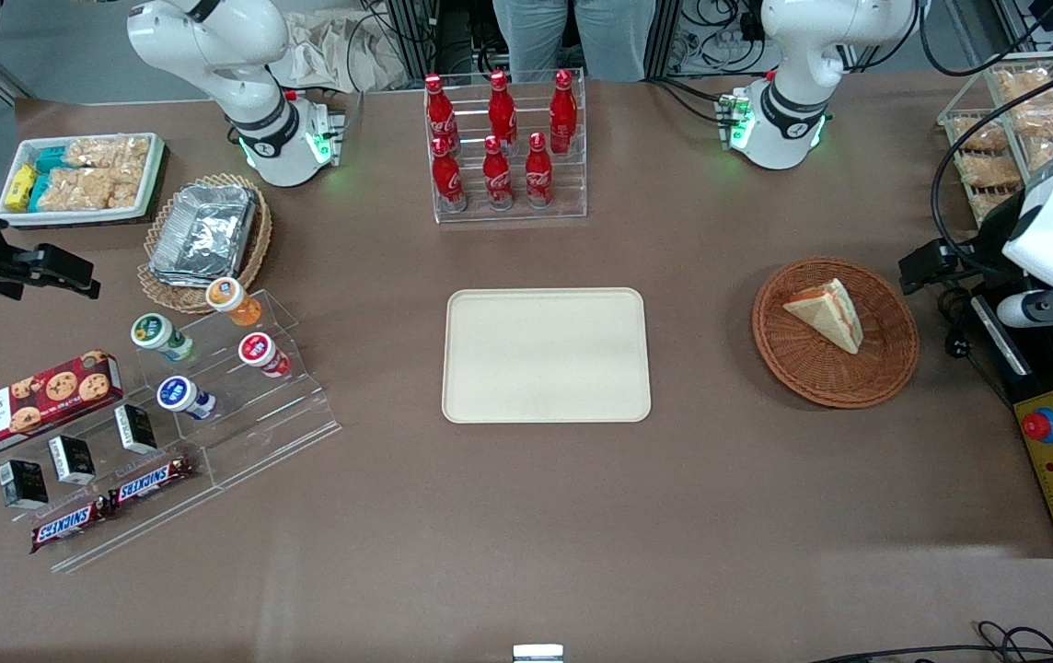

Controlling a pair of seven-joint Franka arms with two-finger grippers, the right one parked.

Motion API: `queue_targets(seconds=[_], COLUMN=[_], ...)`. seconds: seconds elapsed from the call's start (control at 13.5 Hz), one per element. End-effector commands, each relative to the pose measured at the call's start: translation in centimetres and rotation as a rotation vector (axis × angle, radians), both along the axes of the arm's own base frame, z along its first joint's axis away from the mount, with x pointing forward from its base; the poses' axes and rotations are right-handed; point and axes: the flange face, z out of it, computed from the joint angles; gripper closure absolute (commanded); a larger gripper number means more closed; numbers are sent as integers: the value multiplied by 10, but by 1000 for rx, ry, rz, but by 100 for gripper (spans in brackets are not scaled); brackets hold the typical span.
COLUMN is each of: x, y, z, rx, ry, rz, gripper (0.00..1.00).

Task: Place sandwich from basket to tray
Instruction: 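Lower the open left gripper over the sandwich in the wicker basket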

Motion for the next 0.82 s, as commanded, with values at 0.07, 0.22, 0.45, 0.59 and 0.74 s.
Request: queue_targets(seconds=[0.07,0.22,0.45,0.59,0.74], x=[0,1,-6,-26,-46], y=[-3,-4,-9,-3,1], z=[3,-1,-11,-13,-20], rx=[25,56,82,87,91], ry=[1,7,29,45,55], rz=[31,46,184,202,248], gripper=[0,0,0,0,0])
